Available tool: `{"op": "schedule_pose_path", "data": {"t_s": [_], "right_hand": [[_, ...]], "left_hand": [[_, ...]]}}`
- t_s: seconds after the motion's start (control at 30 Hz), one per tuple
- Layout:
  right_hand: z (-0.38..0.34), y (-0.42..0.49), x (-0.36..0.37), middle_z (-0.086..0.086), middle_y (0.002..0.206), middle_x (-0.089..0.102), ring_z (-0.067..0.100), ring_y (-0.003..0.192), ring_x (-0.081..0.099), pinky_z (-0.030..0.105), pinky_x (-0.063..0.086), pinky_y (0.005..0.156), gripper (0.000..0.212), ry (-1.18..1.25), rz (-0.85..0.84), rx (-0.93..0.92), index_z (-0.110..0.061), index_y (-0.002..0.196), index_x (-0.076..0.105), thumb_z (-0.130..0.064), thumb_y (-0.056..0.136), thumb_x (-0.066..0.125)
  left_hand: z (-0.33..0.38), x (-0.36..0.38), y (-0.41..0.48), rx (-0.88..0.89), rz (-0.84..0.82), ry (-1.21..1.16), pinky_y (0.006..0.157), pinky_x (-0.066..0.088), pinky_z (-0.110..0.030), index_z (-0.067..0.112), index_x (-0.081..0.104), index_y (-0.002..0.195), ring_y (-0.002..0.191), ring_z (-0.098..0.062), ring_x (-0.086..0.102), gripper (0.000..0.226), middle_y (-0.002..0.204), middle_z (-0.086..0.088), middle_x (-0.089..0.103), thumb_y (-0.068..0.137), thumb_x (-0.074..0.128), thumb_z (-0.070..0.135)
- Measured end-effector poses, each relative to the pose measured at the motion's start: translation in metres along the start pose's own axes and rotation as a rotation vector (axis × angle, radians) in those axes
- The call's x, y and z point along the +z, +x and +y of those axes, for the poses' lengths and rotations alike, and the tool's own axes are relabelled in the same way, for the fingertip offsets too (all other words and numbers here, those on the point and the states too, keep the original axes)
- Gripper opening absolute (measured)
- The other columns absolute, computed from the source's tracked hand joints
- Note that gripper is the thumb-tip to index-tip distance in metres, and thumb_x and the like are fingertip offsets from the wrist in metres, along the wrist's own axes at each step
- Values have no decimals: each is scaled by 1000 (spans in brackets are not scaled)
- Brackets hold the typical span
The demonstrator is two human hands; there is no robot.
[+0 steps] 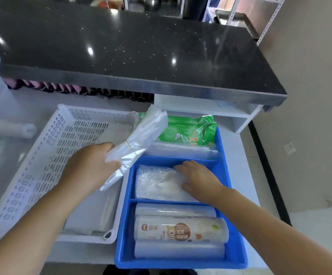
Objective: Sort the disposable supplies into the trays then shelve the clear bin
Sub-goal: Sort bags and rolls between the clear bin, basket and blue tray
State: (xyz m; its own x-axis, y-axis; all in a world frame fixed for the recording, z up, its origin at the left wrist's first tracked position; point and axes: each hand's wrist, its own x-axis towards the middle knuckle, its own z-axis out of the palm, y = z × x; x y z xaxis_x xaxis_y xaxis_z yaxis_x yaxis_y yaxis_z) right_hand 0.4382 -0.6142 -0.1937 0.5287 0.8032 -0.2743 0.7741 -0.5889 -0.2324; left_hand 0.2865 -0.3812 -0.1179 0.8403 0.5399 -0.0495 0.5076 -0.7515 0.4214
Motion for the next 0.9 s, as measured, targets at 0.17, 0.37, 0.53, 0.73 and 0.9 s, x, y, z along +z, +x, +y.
{"op": "schedule_pose_path", "data": {"t_s": [0.17,0.37,0.53,0.73,0.9], "right_hand": [[3,7,-6,7,112,57,29,106,52,42,49,83,32,67,-53,-6,-13,110,56,-20,79,55],[2,1,-18,6,92,66,32,90,58,33,42,64,6,60,-16,-43,-18,83,51,-23,80,52],[19,-21,-77,13,79,63,36,76,56,31,33,57,14,68,296,80,-22,73,42,-20,77,56],[54,-50,-127,-6,51,37,26,49,38,24,20,44,33,113,559,289,-23,58,33,-16,78,58],[63,-61,-127,6,63,51,35,62,48,31,31,49,7,156,603,373,-14,77,52,-18,79,58]], "left_hand": [[5,2,-9,-92,28,-26,53,54,-35,22,59,79,52,-16,60,11,65,3,62,78,66,30],[15,4,-12,-111,52,-6,55,48,-28,27,54,75,56,-13,58,14,65,8,59,79,66,33],[29,0,1,-37,72,123,49,33,-24,22,53,71,58,-18,54,16,61,5,56,76,64,32],[54,23,8,26,-15,165,49,30,-24,28,58,82,65,-19,53,11,68,8,57,76,64,35],[74,57,20,180,-532,55,61,43,-27,27,59,77,74,-16,59,11,76,6,61,74,68,30]]}}
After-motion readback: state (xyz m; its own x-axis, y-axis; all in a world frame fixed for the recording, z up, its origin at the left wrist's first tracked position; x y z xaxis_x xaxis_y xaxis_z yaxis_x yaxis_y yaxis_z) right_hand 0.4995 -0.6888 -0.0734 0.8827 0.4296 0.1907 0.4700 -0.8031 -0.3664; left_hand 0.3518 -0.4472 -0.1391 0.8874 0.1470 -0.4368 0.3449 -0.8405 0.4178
